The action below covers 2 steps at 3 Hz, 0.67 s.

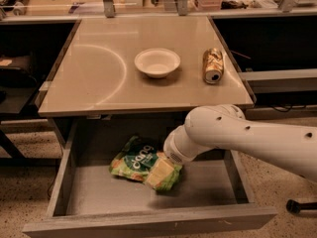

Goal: Pick green rice chip bag from top drawer and place on counter

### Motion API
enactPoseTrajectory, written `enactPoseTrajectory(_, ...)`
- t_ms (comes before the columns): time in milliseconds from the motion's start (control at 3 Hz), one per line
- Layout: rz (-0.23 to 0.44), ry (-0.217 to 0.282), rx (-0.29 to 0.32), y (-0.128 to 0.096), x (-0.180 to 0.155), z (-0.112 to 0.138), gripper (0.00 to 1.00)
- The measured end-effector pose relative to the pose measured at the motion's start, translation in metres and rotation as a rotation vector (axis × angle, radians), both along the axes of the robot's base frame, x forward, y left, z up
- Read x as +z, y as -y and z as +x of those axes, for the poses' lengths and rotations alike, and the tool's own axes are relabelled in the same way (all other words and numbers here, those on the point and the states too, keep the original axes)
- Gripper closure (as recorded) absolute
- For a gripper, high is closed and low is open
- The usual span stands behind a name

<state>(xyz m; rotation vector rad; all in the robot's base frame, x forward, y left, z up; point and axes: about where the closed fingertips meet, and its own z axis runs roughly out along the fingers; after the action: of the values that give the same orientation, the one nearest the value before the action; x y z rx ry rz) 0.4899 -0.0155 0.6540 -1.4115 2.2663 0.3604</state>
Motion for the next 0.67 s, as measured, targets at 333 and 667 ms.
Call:
enactPoseTrajectory(333,0.002,-0.031,-0.039,0.0017,-0.0222,0.0054,0.00)
enactPoseTrajectory(667,0.002,-0.031,-0.038,0.0013,-0.0227,0.0052,0.00)
